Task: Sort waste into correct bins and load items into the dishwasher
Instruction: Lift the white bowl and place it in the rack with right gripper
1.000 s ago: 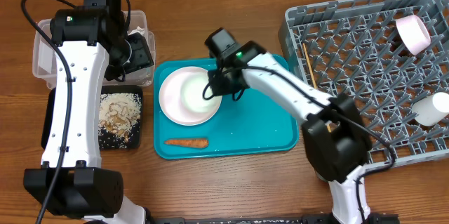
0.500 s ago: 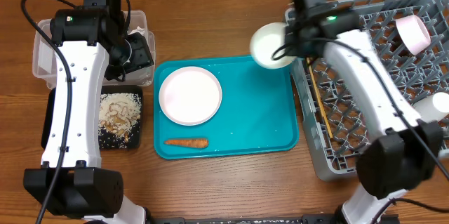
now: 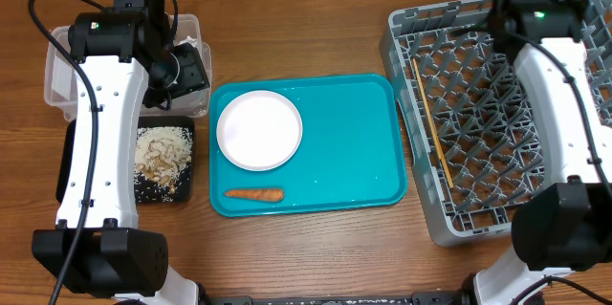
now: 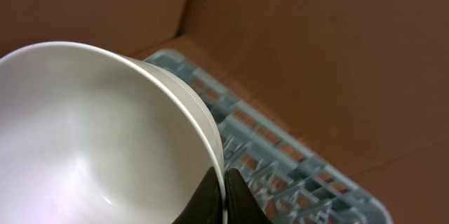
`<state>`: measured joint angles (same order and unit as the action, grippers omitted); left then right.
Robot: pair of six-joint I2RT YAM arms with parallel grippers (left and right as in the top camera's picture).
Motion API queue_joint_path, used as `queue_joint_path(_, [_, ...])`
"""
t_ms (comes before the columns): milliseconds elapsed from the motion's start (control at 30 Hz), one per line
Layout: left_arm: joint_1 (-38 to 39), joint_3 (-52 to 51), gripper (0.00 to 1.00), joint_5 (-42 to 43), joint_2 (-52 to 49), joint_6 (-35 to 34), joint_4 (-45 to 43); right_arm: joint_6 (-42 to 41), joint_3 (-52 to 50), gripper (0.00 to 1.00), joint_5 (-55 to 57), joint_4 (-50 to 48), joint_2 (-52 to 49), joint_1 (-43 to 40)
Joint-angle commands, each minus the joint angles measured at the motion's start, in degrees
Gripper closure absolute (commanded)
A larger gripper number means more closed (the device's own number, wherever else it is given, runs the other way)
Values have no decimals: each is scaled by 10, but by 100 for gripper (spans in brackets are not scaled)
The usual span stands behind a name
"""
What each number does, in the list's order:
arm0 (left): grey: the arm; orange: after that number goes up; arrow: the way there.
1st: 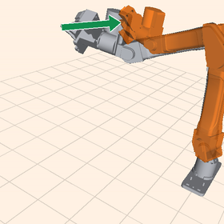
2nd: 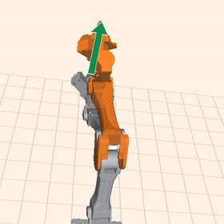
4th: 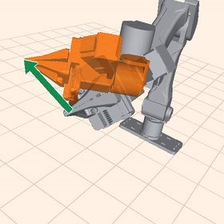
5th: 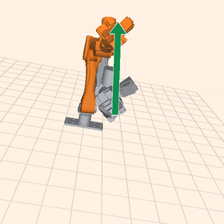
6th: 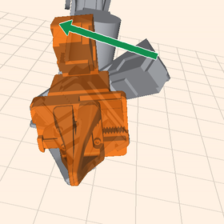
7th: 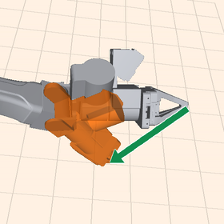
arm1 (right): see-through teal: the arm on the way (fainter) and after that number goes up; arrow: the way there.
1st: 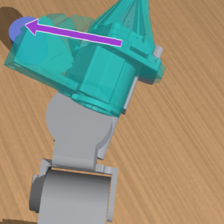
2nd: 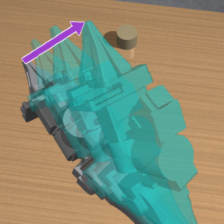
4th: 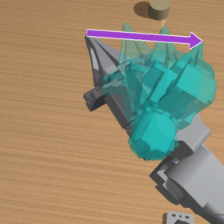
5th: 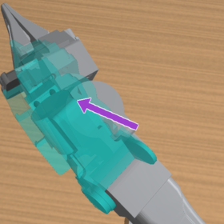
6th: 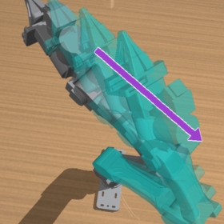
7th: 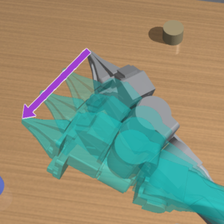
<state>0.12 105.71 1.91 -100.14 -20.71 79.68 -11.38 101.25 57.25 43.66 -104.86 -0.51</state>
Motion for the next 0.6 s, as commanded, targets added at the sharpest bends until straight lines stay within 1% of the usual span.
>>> queue_joint_path(0, [-1, 4, 38, 6, 1, -1, -2, 65, 7, 96, 66, -47, -26, -33])
queue_joint_path(133, [-1, 4, 38, 6, 1, -1, -2, 138, 7, 96, 67, -93, -61, -52])
queue_joint_path(233, [-1, 4, 38, 7, 1, -1, -3, 163, 7, 96, 71, -108, -96, -59])
queue_joint_path(433, [-1, 4, 38, 7, 1, -1, -11, 154, 7, 96, 69, -73, -156, -50])
queue_joint_path(567, [-1, 4, 37, 7, 1, -1, -17, 95, 7, 96, 70, -29, -174, -36])
